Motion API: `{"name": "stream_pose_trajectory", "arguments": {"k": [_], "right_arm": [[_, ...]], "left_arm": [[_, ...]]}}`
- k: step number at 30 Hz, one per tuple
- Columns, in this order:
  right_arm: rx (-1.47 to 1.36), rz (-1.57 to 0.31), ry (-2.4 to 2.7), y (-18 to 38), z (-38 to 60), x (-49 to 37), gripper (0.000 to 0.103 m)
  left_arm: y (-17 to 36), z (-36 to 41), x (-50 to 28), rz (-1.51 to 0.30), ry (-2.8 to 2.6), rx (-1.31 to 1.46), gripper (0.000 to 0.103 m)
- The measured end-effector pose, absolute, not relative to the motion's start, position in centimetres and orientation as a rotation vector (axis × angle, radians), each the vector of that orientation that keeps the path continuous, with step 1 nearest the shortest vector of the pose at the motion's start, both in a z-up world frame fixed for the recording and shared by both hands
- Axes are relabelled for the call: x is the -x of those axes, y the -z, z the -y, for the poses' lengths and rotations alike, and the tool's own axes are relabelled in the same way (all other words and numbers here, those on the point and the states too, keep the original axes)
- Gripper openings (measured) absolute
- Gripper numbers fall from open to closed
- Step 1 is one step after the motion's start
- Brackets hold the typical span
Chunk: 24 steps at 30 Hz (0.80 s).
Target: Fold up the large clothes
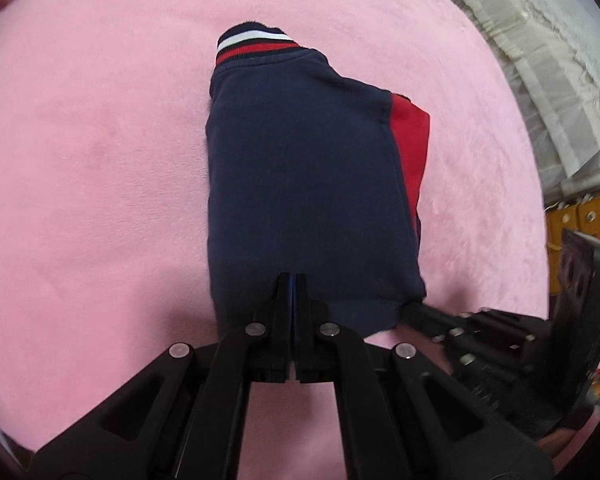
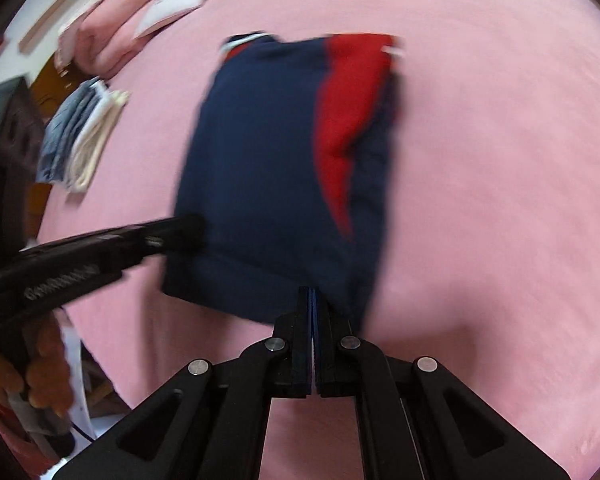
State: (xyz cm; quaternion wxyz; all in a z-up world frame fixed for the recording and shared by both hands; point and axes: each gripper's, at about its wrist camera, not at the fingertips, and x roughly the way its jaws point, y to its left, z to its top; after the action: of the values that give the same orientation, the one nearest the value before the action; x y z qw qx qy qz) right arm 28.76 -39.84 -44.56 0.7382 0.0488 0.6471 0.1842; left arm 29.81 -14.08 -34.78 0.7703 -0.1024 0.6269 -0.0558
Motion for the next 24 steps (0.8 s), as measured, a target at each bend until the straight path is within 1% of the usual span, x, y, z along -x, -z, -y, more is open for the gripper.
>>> {"name": "stream_pose_trajectory", "arguments": {"k": [4,6,8,9,10,11,12,13,14,15,16,17,19,24], "right_arm": [[-0.055,-1.427,-0.314,45.4,43.2,-27.0,0.000],[-0.093,-1.432,-0.304,44.2,44.6,-26.4,0.000],[-0.104,-1.444,-0.293,43.5,43.4,-26.7,0.004],[-0.095,-1.452,-0.288,42.9,43.5,-26.4,0.009],[-0.086,-1.455,-0.284,42.3,43.3,-26.5,0.017],[-0.079,-1.451,-0.283,41.5,42.3,-26.5,0.023],[-0.080,-1.444,-0.284,40.7,40.8,-26.6,0.038],[-0.081,-1.441,-0.279,39.0,36.9,-28.2,0.049],[-0.082,-1.438,-0.274,37.7,36.1,-28.4,0.053],[-0.082,-1.439,-0.268,36.8,35.1,-28.5,0.057],[-0.087,-1.438,-0.269,36.0,34.5,-28.6,0.059],[-0.094,-1.436,-0.273,34.7,34.2,-29.1,0.061],[-0.116,-1.425,-0.267,32.1,34.5,-29.2,0.068],[-0.126,-1.414,-0.287,29.1,33.9,-29.4,0.078]], "left_arm": [[32.2,14.5,-27.9,-1.342,0.002,0.111,0.000],[31.3,14.8,-27.1,-1.355,-0.022,0.099,0.000],[30.5,14.6,-26.5,-1.370,-0.048,0.104,0.000],[30.2,14.7,-26.3,-1.380,-0.066,0.105,0.000],[29.9,14.9,-26.2,-1.389,-0.079,0.108,0.000],[29.4,14.8,-26.0,-1.394,-0.087,0.113,0.001],[29.1,14.9,-25.9,-1.396,-0.091,0.116,0.008],[28.6,14.8,-25.8,-1.394,-0.094,0.117,0.025],[27.9,14.7,-25.6,-1.388,-0.107,0.109,0.037],[27.3,14.7,-25.4,-1.375,-0.126,0.096,0.060],[26.7,14.7,-25.3,-1.358,-0.137,0.089,0.066],[26.0,14.6,-25.1,-1.337,-0.145,0.080,0.066],[24.8,14.3,-25.1,-1.324,-0.153,0.070,0.066],[22.2,13.2,-24.7,-1.295,-0.153,0.091,0.067]]}}
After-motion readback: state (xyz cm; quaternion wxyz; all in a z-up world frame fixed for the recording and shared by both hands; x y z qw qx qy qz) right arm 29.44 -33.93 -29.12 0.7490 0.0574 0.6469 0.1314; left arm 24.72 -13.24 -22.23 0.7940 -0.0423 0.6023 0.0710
